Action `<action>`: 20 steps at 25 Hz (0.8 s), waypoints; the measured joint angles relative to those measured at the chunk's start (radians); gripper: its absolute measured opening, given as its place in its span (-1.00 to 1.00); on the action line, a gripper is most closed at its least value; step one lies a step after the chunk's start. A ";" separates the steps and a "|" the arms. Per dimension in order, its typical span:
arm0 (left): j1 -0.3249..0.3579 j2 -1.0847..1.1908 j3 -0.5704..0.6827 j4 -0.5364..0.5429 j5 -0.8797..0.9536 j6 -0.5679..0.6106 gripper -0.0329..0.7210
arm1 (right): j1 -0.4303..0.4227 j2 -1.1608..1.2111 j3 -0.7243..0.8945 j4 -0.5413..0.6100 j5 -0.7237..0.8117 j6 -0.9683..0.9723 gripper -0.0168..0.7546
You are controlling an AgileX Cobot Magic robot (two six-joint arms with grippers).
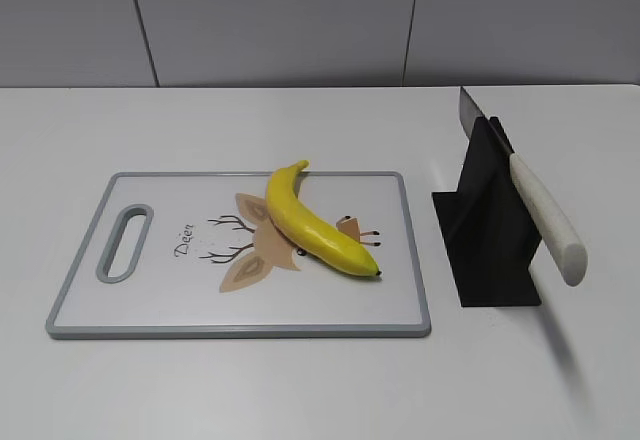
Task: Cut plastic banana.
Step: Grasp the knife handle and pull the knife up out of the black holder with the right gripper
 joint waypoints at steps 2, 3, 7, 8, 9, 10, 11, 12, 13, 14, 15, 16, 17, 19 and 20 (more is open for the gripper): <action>0.000 0.000 0.000 0.000 0.000 0.000 0.60 | 0.000 0.000 0.000 0.000 0.000 0.000 0.57; 0.000 0.000 0.000 0.000 0.000 0.000 0.60 | 0.000 0.000 0.000 0.000 0.000 0.000 0.57; 0.000 0.000 0.000 0.000 0.000 0.000 0.60 | 0.000 0.000 0.000 0.000 0.000 0.000 0.57; 0.000 0.000 0.000 0.000 0.000 0.000 0.60 | 0.000 0.000 0.000 0.000 0.000 0.000 0.57; 0.000 0.000 0.000 0.000 0.000 0.000 0.60 | 0.000 0.000 0.000 0.000 0.000 0.000 0.57; 0.000 0.000 0.000 0.000 0.000 0.000 0.60 | 0.000 0.000 0.000 0.000 0.000 0.000 0.57; 0.000 0.000 0.000 0.000 0.000 0.000 0.60 | 0.000 0.000 0.000 0.000 0.000 0.000 0.57; 0.000 0.000 0.000 0.000 0.000 0.000 0.60 | 0.000 0.000 0.000 0.000 0.000 0.000 0.57; 0.000 0.000 0.000 0.000 0.000 0.000 0.60 | 0.000 0.000 0.000 0.000 0.000 0.000 0.57; 0.000 0.000 0.000 0.000 0.000 0.000 0.60 | 0.000 0.000 0.000 0.000 0.000 0.000 0.57; 0.000 0.000 0.000 0.000 0.000 0.000 0.60 | 0.000 0.000 0.000 0.000 0.000 0.000 0.57; 0.000 0.000 0.000 0.000 0.000 0.000 0.60 | 0.000 0.000 0.000 0.000 0.000 0.000 0.57; 0.000 0.000 0.000 0.000 0.000 0.000 0.60 | 0.000 0.000 0.000 0.000 0.000 0.000 0.57; 0.000 0.000 0.000 0.000 0.000 0.000 0.60 | 0.000 0.000 0.000 0.000 0.000 0.000 0.57; 0.000 0.000 0.000 0.000 0.000 0.000 0.60 | 0.000 0.000 0.000 0.000 0.000 0.000 0.57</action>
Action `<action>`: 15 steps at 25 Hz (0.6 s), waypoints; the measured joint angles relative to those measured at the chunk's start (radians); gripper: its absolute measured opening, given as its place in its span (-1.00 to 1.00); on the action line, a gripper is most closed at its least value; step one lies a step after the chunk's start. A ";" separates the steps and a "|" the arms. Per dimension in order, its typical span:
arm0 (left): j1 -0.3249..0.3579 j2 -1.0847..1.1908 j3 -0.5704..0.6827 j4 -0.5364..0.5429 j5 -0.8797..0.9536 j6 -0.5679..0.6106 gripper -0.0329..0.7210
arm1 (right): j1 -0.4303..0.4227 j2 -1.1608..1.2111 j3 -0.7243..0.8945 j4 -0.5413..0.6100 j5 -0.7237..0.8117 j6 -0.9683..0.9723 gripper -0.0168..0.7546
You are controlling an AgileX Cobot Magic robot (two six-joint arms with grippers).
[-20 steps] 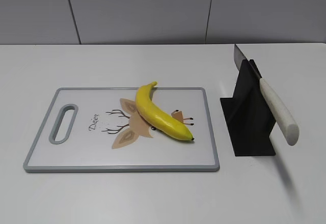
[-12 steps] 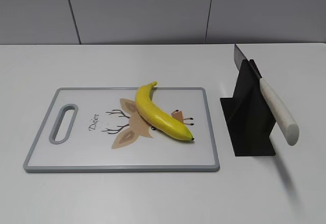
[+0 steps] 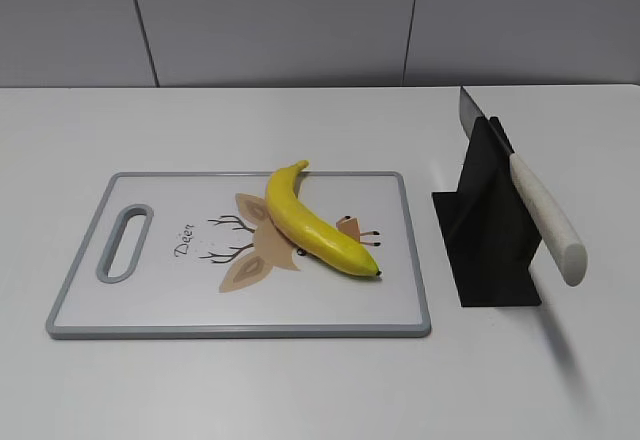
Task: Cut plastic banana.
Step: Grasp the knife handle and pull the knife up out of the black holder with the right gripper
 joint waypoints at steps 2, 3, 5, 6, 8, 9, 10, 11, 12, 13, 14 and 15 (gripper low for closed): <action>0.000 0.000 0.000 0.000 0.000 0.000 0.60 | 0.000 0.000 0.000 0.000 0.000 0.000 0.57; 0.000 0.000 0.000 0.000 0.000 0.000 0.60 | 0.000 0.000 0.000 0.000 0.000 0.000 0.57; 0.000 0.000 0.000 0.000 0.000 0.000 0.58 | 0.000 0.000 0.000 0.000 0.000 0.000 0.57; 0.000 0.000 0.000 0.000 0.000 0.000 0.58 | 0.000 0.000 0.000 0.000 0.000 0.000 0.57; 0.000 0.000 0.000 0.000 0.000 0.000 0.57 | 0.000 0.000 0.000 0.000 0.000 0.000 0.57; 0.000 0.000 0.000 0.000 0.000 0.000 0.56 | 0.000 0.000 0.000 0.000 0.000 0.000 0.57; 0.000 0.000 0.000 0.000 0.000 0.000 0.56 | 0.000 0.000 0.000 0.000 0.000 0.000 0.57; 0.000 0.000 0.000 0.000 0.000 0.000 0.56 | 0.000 0.000 0.000 0.000 0.000 0.000 0.57; 0.000 0.000 0.000 0.000 0.000 0.000 0.56 | 0.000 0.000 0.000 0.000 0.000 0.000 0.57; 0.000 0.000 0.000 0.000 0.000 0.000 0.56 | 0.000 0.000 0.000 0.000 0.000 0.000 0.57; 0.000 0.000 0.000 0.000 0.000 0.000 0.56 | 0.000 0.000 0.000 0.000 0.000 0.000 0.57; 0.000 0.000 0.000 0.000 0.000 0.000 0.56 | 0.000 0.000 0.000 0.000 0.000 0.000 0.57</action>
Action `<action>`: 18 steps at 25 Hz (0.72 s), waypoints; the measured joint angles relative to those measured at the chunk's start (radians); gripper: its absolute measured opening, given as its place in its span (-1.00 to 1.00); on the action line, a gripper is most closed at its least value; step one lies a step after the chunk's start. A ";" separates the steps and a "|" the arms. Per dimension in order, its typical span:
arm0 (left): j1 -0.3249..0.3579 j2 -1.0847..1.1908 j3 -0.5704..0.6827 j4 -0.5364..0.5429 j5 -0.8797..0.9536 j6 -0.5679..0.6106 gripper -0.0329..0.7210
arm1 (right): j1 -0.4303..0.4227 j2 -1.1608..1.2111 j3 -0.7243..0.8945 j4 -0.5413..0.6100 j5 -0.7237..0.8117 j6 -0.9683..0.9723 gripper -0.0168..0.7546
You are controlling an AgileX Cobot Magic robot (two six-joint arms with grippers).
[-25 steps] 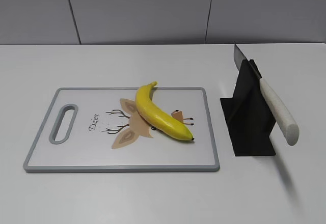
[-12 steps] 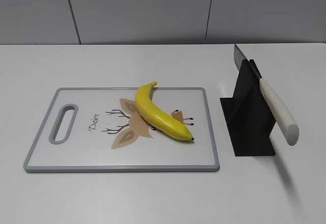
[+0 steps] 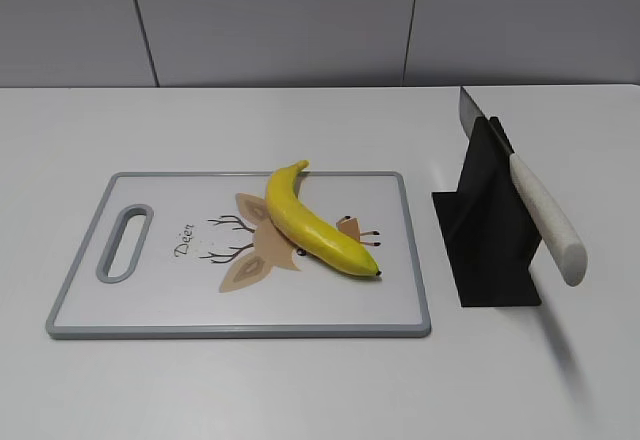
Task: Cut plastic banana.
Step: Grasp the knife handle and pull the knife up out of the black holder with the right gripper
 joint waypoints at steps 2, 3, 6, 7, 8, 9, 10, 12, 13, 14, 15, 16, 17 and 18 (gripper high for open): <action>0.000 0.000 0.000 0.000 0.000 0.000 0.56 | 0.000 0.000 0.000 0.001 0.000 0.000 0.57; 0.000 0.000 0.000 0.000 0.000 0.000 0.56 | 0.000 0.000 0.000 0.002 0.000 0.002 0.57; 0.000 0.000 0.000 0.000 0.000 0.000 0.56 | 0.000 0.000 0.000 0.021 0.000 0.006 0.57; 0.000 0.000 0.000 0.000 0.000 0.000 0.56 | 0.000 0.000 0.000 0.023 0.000 0.006 0.57; 0.000 0.000 0.000 0.000 0.000 0.000 0.56 | 0.000 0.001 0.000 0.023 0.000 0.006 0.57; 0.000 0.000 0.000 0.000 0.000 0.000 0.56 | 0.000 0.005 0.000 0.023 0.002 0.008 0.57; 0.000 0.000 0.000 0.000 0.000 0.000 0.56 | 0.000 0.016 -0.006 0.025 0.003 0.008 0.57; 0.000 0.000 0.000 0.000 0.000 0.000 0.56 | 0.000 0.054 -0.027 0.025 0.009 0.008 0.57; 0.000 0.000 0.000 0.000 0.000 0.000 0.56 | 0.000 0.075 -0.043 0.025 0.011 0.008 0.57; 0.000 0.000 0.000 0.000 0.000 0.000 0.56 | 0.000 0.103 -0.062 0.026 0.013 0.008 0.57; 0.000 0.000 0.000 0.000 0.000 0.000 0.56 | 0.000 0.135 -0.084 0.026 0.017 0.008 0.57; 0.000 0.000 0.000 0.000 0.000 0.000 0.56 | 0.000 0.165 -0.103 0.026 0.026 0.008 0.57; 0.000 0.000 0.000 0.000 0.000 0.000 0.56 | 0.000 0.202 -0.127 0.026 0.040 0.008 0.57; 0.000 0.000 0.000 0.000 0.000 0.000 0.56 | 0.000 0.240 -0.150 0.026 0.054 0.008 0.57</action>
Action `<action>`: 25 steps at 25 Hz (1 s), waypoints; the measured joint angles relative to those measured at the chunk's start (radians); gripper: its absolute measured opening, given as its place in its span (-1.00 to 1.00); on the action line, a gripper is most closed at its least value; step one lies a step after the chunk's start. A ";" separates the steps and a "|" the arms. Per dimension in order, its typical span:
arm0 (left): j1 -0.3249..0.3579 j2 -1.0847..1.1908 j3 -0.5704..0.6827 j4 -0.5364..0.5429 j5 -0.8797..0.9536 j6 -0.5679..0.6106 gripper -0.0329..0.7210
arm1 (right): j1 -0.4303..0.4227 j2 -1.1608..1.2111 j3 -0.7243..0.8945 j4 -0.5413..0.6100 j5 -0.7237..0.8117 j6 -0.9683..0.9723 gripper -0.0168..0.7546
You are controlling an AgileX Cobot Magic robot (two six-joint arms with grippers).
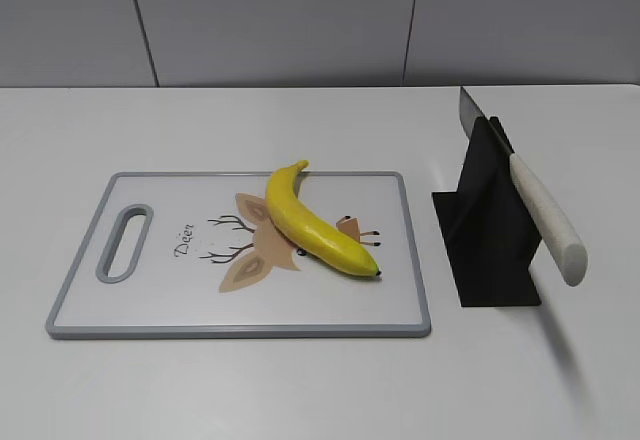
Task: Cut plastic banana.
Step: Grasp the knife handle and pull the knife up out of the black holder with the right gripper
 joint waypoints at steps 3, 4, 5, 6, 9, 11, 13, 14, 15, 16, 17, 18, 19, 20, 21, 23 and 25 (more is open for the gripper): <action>0.000 0.000 0.000 0.000 0.000 0.000 0.56 | 0.000 0.114 -0.063 0.001 0.066 0.000 0.57; 0.000 0.000 0.000 0.000 0.000 0.000 0.56 | 0.000 0.153 -0.083 0.001 0.087 0.000 0.57; 0.000 0.000 0.000 0.000 0.000 0.000 0.56 | 0.000 0.186 -0.099 0.002 0.100 0.000 0.57; 0.000 0.000 0.000 0.000 0.000 0.000 0.56 | 0.000 0.223 -0.117 0.002 0.108 0.000 0.57; 0.000 0.000 0.000 0.000 0.000 0.000 0.56 | 0.000 0.313 -0.158 0.006 0.111 0.001 0.57; 0.000 0.000 0.000 0.000 0.000 0.000 0.56 | 0.000 0.370 -0.177 0.010 0.111 0.001 0.57; 0.000 0.000 0.000 0.000 0.000 0.000 0.56 | 0.000 0.419 -0.192 0.018 0.113 0.001 0.57; 0.000 0.000 0.000 0.000 0.000 0.000 0.56 | 0.000 0.448 -0.201 0.028 0.113 0.001 0.57; 0.000 0.000 0.000 0.000 0.000 0.000 0.56 | 0.000 0.472 -0.211 0.036 0.113 0.001 0.57; 0.000 0.000 0.000 0.000 0.000 0.000 0.56 | 0.000 0.501 -0.219 0.046 0.113 0.001 0.57; 0.000 0.000 0.000 0.000 0.000 0.000 0.56 | 0.000 0.531 -0.228 0.056 0.113 0.001 0.57; 0.000 0.000 0.000 0.000 0.000 0.000 0.56 | 0.000 0.561 -0.237 0.059 0.113 0.001 0.57; 0.000 0.000 0.000 0.000 0.000 0.000 0.56 | 0.000 0.585 -0.244 0.060 0.112 0.001 0.57; 0.000 0.000 0.000 0.000 0.000 0.000 0.56 | 0.000 0.615 -0.252 0.062 0.112 0.001 0.57; 0.000 0.000 0.000 0.000 0.000 0.000 0.56 | 0.000 0.644 -0.262 0.063 0.112 0.000 0.57; 0.000 0.000 0.000 0.000 0.000 0.000 0.56 | 0.000 0.697 -0.283 0.064 0.112 -0.002 0.57; 0.000 0.000 0.000 0.000 0.000 0.000 0.56 | 0.004 0.754 -0.311 0.069 0.112 -0.007 0.57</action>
